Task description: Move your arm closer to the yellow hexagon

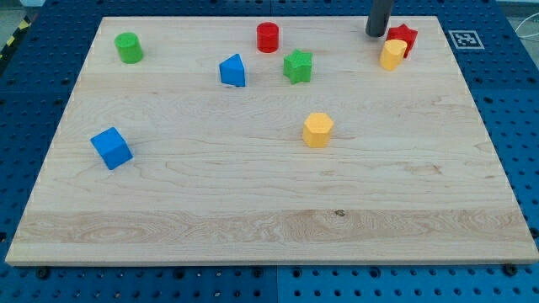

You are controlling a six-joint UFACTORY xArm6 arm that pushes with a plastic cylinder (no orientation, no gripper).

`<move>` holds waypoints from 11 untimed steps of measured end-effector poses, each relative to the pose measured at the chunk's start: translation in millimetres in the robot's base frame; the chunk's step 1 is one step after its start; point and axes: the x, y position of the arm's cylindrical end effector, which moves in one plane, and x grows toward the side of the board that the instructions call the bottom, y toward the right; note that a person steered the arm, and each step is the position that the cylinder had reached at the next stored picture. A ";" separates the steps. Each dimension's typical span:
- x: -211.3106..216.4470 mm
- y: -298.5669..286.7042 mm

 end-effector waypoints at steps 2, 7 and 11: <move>3.9 -1.8; 107.1 -75.4; 165.8 -135.8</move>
